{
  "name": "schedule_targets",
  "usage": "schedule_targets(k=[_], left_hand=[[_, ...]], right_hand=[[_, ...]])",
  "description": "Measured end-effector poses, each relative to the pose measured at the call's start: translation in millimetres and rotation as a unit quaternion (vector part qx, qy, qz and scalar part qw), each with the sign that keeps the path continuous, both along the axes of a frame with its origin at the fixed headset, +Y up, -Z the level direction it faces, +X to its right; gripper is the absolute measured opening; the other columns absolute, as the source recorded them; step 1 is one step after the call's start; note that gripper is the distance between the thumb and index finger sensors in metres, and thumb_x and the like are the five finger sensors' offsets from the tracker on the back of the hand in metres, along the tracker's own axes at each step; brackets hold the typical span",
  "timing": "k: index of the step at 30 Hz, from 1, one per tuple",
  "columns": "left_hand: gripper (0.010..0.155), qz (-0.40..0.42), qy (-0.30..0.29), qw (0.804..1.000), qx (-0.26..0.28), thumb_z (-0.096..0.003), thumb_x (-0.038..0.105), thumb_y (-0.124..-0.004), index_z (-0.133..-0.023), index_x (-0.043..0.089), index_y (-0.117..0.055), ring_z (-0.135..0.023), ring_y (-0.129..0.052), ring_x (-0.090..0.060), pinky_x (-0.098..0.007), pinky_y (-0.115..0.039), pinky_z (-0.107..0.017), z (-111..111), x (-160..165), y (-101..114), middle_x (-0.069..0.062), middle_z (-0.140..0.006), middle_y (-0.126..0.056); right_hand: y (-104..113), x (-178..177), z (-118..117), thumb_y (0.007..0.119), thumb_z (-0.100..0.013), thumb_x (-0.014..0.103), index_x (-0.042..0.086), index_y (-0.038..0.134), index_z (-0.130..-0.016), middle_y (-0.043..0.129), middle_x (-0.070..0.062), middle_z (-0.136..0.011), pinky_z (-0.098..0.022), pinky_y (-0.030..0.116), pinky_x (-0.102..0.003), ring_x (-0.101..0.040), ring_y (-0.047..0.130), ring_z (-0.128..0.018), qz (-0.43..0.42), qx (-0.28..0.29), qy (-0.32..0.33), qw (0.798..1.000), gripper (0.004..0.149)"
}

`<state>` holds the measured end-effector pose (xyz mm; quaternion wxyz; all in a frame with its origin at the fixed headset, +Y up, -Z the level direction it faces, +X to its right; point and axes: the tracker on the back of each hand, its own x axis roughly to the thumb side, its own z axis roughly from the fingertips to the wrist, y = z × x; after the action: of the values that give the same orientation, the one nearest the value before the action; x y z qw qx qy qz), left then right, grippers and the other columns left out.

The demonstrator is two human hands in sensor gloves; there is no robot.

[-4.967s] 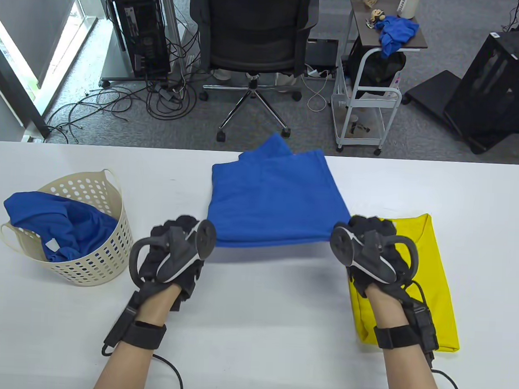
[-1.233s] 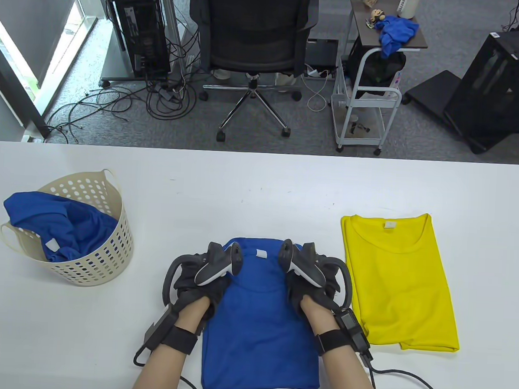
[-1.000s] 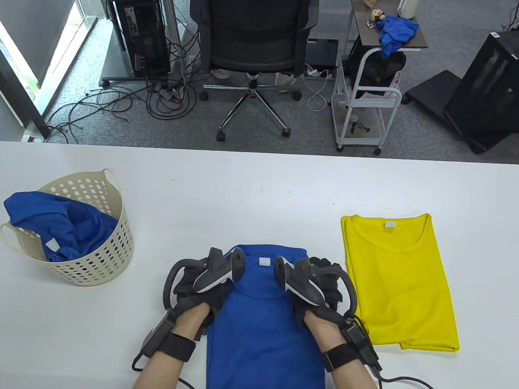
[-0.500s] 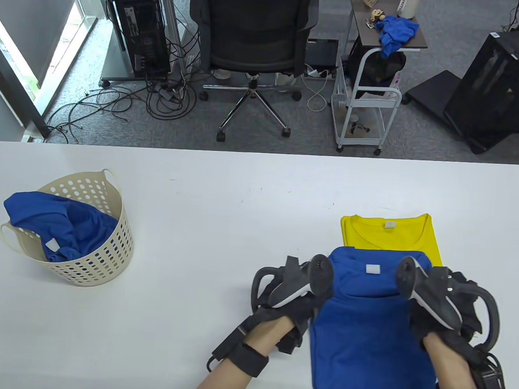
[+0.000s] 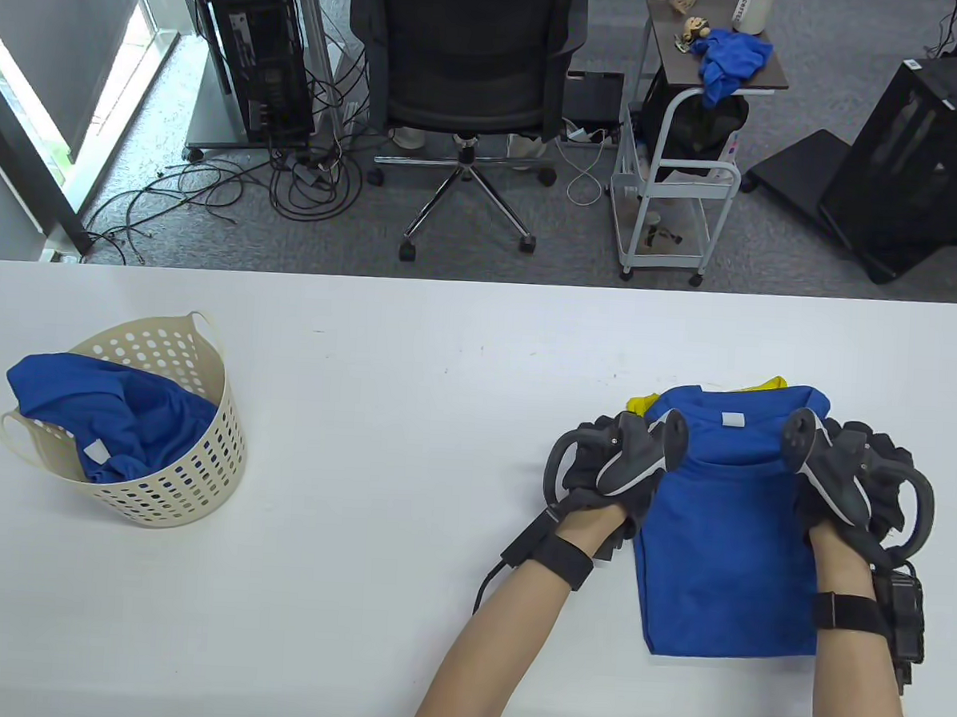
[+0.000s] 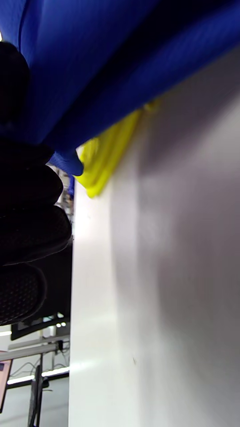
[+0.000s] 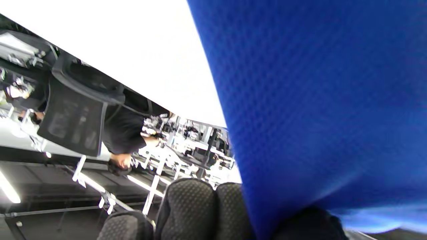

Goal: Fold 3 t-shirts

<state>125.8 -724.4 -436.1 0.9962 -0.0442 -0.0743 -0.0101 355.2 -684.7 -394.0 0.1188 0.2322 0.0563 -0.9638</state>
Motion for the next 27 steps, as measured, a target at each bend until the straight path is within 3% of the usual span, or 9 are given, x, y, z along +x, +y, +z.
schedule_targets(k=[5, 12, 20, 27], left_hand=[[0.052, 0.015, -0.007, 1.0, 0.012, -0.0423, 0.062, -0.065, -0.089, 0.04, -0.072, -0.084, -0.086, -0.015, -0.042, -0.074, -0.066, 1.7, -25.1, 4.7, 0.01, -0.095, -0.077], [0.058, -0.01, -0.018, 0.999, 0.046, -0.0423, 0.063, -0.064, -0.096, 0.041, -0.065, -0.094, -0.079, -0.017, -0.046, -0.068, -0.073, 55.8, -82.3, 17.5, 0.009, -0.101, -0.072], [0.064, -0.04, 0.017, 0.995, 0.093, -0.0422, 0.064, -0.063, -0.101, 0.041, -0.059, -0.102, -0.07, -0.018, -0.045, -0.062, -0.078, 108.0, -177.8, 44.0, 0.009, -0.107, -0.065], [0.063, -0.031, 0.081, 0.987, 0.137, -0.0422, 0.063, -0.064, -0.101, 0.041, -0.06, -0.101, -0.071, -0.018, -0.045, -0.062, -0.078, 120.4, -268.1, 87.2, 0.009, -0.107, -0.066]], right_hand=[[5.3, 3.6, 18.2, 0.075, -0.045, 0.034, 0.02, 0.062, -0.096, 0.075, -0.007, -0.09, -0.067, 0.056, -0.061, -0.035, 0.078, -0.081, -0.036, 0.004, 0.013, 0.999, 0.054], [19.6, -36.4, 64.6, 0.075, -0.045, 0.042, 0.021, 0.062, -0.097, 0.073, -0.008, -0.093, -0.066, 0.057, -0.062, -0.037, 0.076, -0.083, -0.104, 0.041, 0.088, 0.99, 0.057], [-1.9, -109.4, 99.0, 0.07, -0.042, 0.057, 0.029, 0.048, -0.104, 0.05, -0.008, -0.115, -0.073, 0.04, -0.074, -0.05, 0.05, -0.106, -0.143, -0.009, 0.223, 0.964, 0.071], [-23.3, -123.1, 104.6, 0.068, -0.04, 0.059, 0.03, 0.045, -0.104, 0.043, -0.009, -0.117, -0.072, 0.033, -0.076, -0.052, 0.041, -0.107, -0.161, -0.033, 0.256, 0.953, 0.073]])
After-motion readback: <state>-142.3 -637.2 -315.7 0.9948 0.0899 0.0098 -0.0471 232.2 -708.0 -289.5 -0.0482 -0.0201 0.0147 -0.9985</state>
